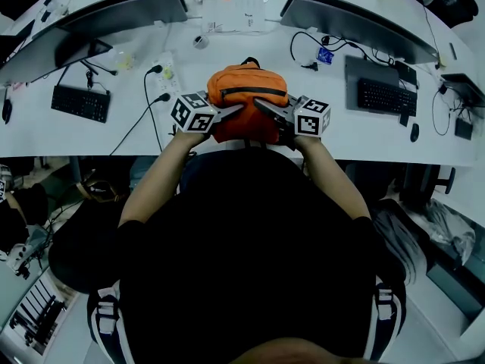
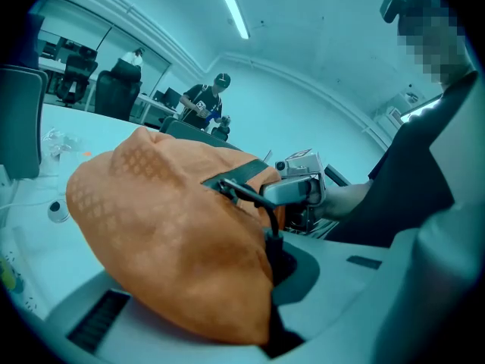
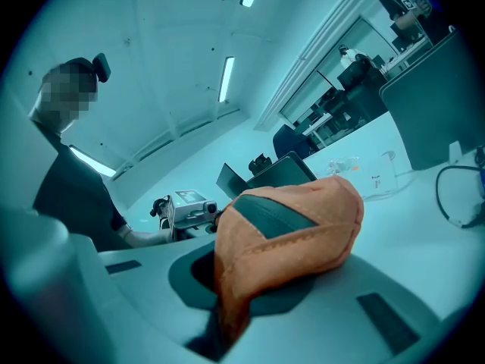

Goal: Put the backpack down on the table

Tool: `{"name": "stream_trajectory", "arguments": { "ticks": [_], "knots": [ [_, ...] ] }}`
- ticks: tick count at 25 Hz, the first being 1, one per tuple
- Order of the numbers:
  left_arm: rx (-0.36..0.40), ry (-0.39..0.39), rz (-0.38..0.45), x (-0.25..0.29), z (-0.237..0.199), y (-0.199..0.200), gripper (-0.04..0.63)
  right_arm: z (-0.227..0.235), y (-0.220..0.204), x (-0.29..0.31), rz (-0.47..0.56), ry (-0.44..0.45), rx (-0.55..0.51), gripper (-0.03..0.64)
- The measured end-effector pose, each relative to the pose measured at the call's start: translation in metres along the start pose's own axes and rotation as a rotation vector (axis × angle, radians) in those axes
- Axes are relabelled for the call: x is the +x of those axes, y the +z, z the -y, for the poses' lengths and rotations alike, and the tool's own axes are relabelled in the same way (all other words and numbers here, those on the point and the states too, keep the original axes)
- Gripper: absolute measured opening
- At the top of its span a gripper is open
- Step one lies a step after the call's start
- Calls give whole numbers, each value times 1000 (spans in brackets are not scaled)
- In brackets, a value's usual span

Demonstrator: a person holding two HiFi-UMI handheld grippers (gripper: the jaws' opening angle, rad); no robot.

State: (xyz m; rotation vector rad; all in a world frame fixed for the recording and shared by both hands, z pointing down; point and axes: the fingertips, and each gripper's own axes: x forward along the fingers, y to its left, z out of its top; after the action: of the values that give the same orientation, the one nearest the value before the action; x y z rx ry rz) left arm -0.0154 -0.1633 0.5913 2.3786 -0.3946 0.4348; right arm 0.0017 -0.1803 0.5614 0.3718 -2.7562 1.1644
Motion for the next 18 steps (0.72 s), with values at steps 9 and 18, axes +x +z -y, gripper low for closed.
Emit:
{"name": "stream_trajectory", "arguments": {
  "ticks": [9, 18],
  "knots": [
    [1, 26, -54, 11, -13, -14, 54, 20, -15, 3, -34, -17, 20, 49],
    [-21, 30, -88, 21, -29, -24, 54, 40, -25, 9, -47, -46, 68, 49]
  ]
}}
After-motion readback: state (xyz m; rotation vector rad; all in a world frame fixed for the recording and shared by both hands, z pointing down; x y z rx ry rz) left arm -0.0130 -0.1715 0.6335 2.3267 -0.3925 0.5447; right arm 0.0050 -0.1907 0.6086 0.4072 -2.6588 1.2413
